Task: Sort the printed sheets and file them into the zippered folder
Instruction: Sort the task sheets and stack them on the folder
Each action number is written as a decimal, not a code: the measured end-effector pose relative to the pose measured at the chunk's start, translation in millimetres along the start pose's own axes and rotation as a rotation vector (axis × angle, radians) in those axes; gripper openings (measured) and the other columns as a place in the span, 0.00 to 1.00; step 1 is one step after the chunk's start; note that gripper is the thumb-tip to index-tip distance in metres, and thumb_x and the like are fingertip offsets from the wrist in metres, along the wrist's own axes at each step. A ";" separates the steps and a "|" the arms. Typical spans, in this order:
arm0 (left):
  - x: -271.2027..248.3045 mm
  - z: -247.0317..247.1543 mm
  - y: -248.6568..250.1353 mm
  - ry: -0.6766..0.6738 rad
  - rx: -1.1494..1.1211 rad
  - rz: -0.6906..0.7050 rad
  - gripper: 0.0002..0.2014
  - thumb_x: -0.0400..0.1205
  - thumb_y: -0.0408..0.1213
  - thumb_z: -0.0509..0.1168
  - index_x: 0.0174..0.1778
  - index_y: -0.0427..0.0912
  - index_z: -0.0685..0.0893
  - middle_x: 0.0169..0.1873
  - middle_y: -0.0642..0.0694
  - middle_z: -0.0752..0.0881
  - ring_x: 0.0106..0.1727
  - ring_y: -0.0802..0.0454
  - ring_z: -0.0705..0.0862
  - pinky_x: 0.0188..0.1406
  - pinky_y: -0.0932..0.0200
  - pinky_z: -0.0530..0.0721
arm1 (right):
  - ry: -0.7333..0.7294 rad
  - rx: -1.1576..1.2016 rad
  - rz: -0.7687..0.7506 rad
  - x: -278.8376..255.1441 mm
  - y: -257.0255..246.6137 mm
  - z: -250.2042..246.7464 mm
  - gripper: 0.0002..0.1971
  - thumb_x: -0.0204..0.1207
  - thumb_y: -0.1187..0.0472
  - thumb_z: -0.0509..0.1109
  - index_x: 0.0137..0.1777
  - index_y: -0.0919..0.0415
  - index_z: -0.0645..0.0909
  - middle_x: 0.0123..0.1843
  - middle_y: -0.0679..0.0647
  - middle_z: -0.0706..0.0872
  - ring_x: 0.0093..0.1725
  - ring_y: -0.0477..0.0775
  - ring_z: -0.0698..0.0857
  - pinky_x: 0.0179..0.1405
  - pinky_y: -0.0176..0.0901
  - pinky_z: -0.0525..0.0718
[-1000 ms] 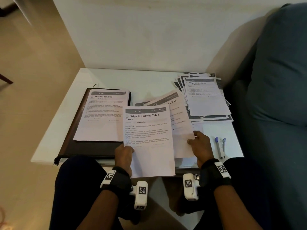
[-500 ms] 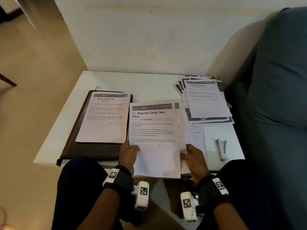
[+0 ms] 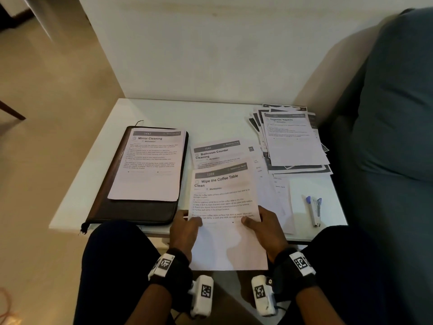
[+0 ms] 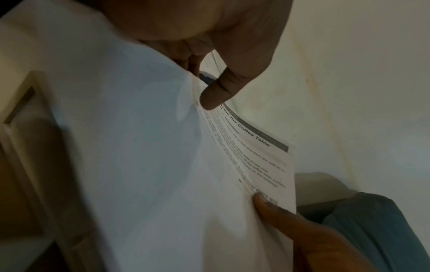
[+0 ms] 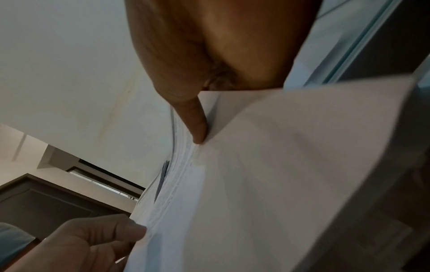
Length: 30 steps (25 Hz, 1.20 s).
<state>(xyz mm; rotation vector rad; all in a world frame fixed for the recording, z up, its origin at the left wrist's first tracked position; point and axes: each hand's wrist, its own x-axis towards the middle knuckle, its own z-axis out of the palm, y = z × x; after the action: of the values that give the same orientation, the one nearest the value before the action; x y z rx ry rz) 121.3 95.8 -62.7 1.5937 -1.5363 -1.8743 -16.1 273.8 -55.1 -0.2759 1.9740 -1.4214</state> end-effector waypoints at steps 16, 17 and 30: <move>36.7 -22.4 -9.8 0.119 0.033 0.074 0.08 0.82 0.23 0.65 0.51 0.39 0.84 0.52 0.40 0.91 0.49 0.43 0.89 0.47 0.51 0.85 | 0.202 -0.725 0.038 84.3 -24.0 -20.0 0.39 0.77 0.38 0.74 0.80 0.62 0.70 0.75 0.64 0.74 0.76 0.66 0.72 0.74 0.58 0.74; 36.5 -22.1 -10.7 0.128 0.063 0.090 0.08 0.82 0.24 0.65 0.51 0.41 0.84 0.51 0.41 0.90 0.49 0.43 0.88 0.47 0.51 0.84 | 0.178 -0.815 0.063 89.7 -22.8 -15.4 0.44 0.75 0.35 0.74 0.82 0.63 0.66 0.77 0.64 0.70 0.78 0.68 0.68 0.74 0.62 0.74; 27.5 -17.2 -2.6 0.092 0.123 0.163 0.14 0.83 0.22 0.63 0.59 0.43 0.84 0.54 0.46 0.89 0.55 0.42 0.87 0.56 0.49 0.84 | 0.091 -0.827 0.099 110.6 -13.3 -22.9 0.43 0.76 0.40 0.76 0.83 0.59 0.63 0.77 0.63 0.75 0.76 0.66 0.75 0.71 0.66 0.79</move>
<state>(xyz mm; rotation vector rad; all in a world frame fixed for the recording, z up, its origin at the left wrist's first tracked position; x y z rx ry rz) 126.2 67.5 -78.0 1.5297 -1.7145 -1.6275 -115.9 227.3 -83.4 -0.4679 2.5238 -0.4949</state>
